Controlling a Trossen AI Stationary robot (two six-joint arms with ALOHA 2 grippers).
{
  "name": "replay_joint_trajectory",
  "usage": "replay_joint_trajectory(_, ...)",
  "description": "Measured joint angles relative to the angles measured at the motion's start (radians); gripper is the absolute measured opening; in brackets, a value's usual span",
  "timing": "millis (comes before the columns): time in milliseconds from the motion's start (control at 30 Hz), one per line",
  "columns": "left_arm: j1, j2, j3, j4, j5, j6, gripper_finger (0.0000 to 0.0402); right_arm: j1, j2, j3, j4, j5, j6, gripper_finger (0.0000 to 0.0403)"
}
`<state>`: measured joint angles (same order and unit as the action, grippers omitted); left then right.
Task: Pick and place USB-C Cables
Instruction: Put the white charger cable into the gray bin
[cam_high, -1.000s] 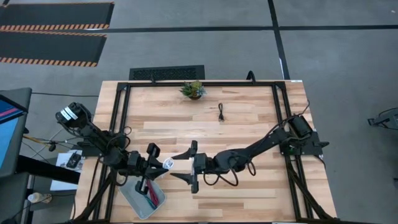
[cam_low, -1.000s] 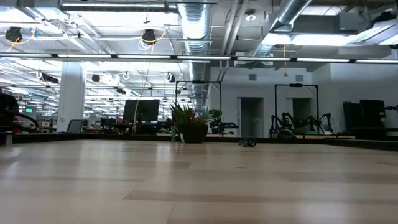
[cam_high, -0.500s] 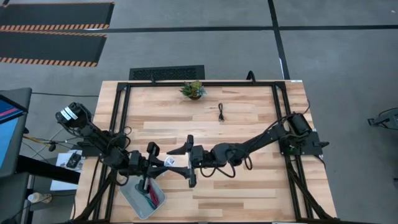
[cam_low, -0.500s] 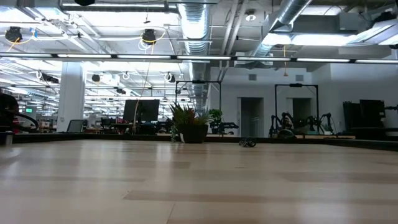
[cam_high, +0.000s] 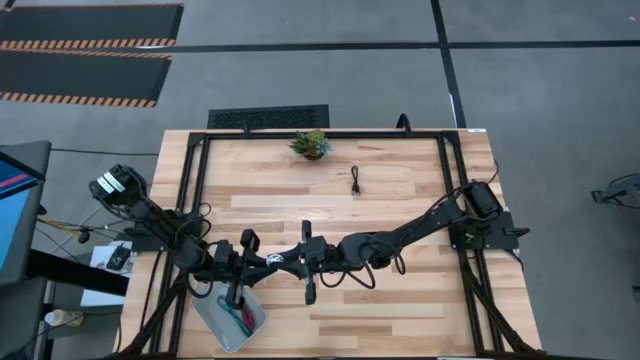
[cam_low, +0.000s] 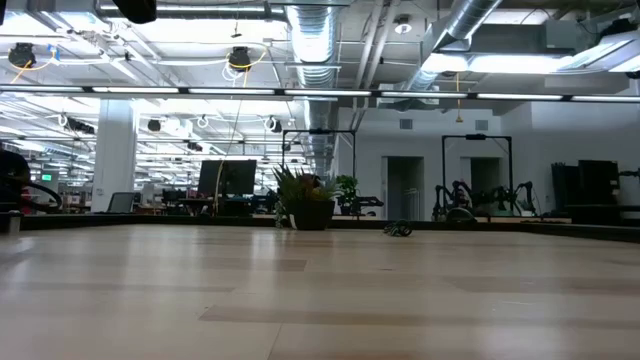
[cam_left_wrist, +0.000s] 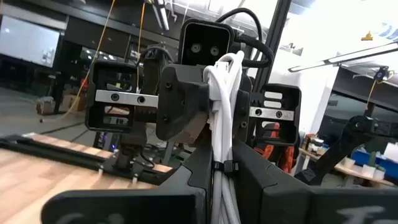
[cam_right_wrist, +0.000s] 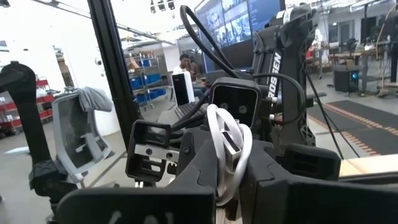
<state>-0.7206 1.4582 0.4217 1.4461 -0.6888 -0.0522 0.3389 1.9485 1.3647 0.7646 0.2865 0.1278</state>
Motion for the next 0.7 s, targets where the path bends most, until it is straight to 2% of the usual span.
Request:
replay_joint_trajectory(133,0.001,-0.001,0.000,-0.014,-0.006,-0.022,0.0026,0.000,0.000,0.000,-0.005,0.004,0.036,0.0029)
replay_joint_trajectory(233,-0.001,-0.001,0.000,-0.024,-0.015,-0.038,0.0046,-0.001,0.001,0.000,-0.007,0.004,0.037,0.0029)
replay_joint_trajectory(467,-0.028,-0.001,0.001,-0.065,-0.040,-0.049,0.0148,-0.009,-0.009,0.000,-0.006,0.003,0.021,0.0029)
replay_joint_trajectory(600,-0.054,-0.001,0.001,-0.074,-0.048,-0.066,0.0199,-0.020,-0.068,-0.001,-0.097,0.030,-0.008,0.0029)
replay_joint_trajectory(700,-0.078,-0.001,0.001,-0.087,-0.084,-0.081,0.0218,-0.022,-0.135,-0.001,-0.221,0.087,-0.049,0.0029)
